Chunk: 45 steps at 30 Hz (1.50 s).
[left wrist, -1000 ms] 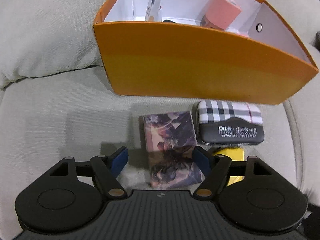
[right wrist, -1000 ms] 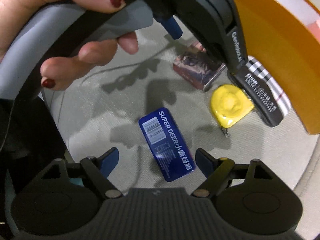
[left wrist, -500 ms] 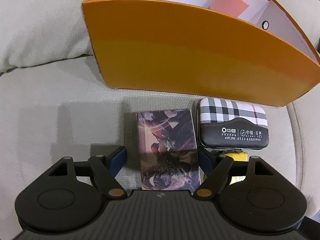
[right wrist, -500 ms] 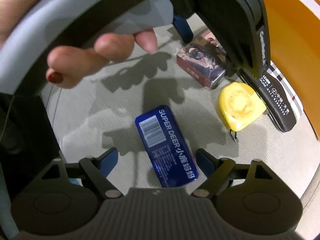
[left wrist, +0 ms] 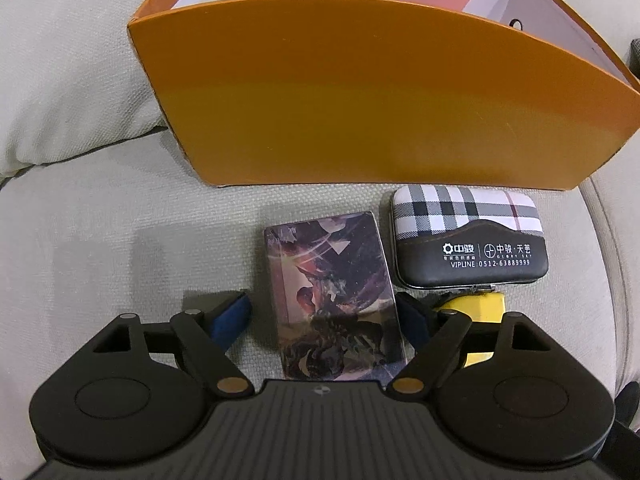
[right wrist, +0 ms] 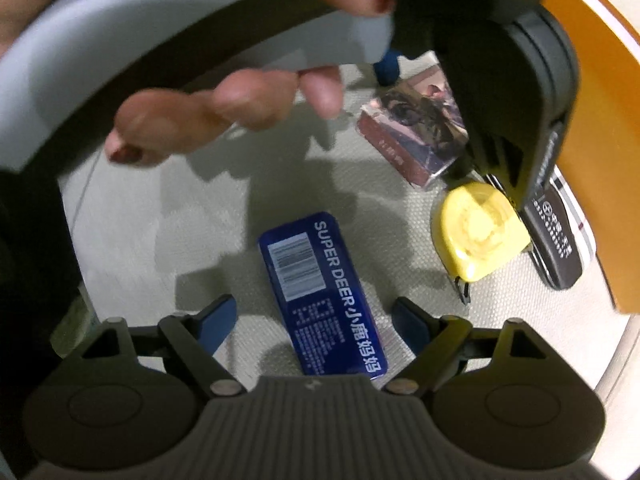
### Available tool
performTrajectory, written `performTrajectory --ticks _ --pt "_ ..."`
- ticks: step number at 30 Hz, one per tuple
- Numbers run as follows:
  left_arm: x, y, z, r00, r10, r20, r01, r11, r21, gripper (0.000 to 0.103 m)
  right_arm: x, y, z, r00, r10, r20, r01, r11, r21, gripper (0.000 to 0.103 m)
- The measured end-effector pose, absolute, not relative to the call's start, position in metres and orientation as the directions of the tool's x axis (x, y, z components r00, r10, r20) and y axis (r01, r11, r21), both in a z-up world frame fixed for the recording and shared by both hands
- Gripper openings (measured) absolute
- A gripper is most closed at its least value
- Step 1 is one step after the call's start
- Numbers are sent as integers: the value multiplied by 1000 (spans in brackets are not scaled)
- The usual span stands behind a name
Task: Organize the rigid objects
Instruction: 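Grasp the anime card box with the left tool while the right tool grasps the blue SUPER DEER box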
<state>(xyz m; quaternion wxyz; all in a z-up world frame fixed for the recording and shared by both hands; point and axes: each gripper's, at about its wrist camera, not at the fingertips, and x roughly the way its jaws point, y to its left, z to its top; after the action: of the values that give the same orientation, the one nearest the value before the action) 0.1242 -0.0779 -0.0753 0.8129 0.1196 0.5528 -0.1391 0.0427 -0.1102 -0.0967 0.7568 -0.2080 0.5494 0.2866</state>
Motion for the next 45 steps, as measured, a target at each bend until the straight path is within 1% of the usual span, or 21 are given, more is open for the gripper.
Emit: performTrajectory --ticks 20,29,32,34,40,41,42,44,45 --pt "123 -77 -75 356 -97 -929 359 933 41 95 33 -97 -98 244 184 -952 -687 726 -36 86" --pt "123 -77 -76 363 -96 -927 367 929 48 95 29 -96 -97 240 174 -955 -699 714 -46 84" --pt "122 -77 -76 366 -97 -926 371 927 50 95 29 -98 -96 239 170 -956 -700 713 -48 81" --pt "122 -77 -76 367 -97 -925 372 927 50 96 30 -99 -93 240 169 -956 -703 710 -51 76" --pt "121 -77 -76 367 -99 -925 376 925 50 95 32 -103 -89 243 164 -956 -695 717 -53 66" --pt "120 -77 -76 367 -102 -925 381 923 49 92 32 -103 -89 243 163 -956 -694 718 -54 66" --pt "120 -77 -75 365 -110 -924 386 921 43 91 33 -104 -89 245 162 -956 -692 719 -56 62" --pt "118 -78 -74 363 -120 -924 404 914 40 83 34 -106 -86 243 170 -955 -690 722 -47 53" --pt "118 -79 -74 363 -125 -923 412 910 39 81 34 -107 -84 240 172 -955 -688 724 -43 52"
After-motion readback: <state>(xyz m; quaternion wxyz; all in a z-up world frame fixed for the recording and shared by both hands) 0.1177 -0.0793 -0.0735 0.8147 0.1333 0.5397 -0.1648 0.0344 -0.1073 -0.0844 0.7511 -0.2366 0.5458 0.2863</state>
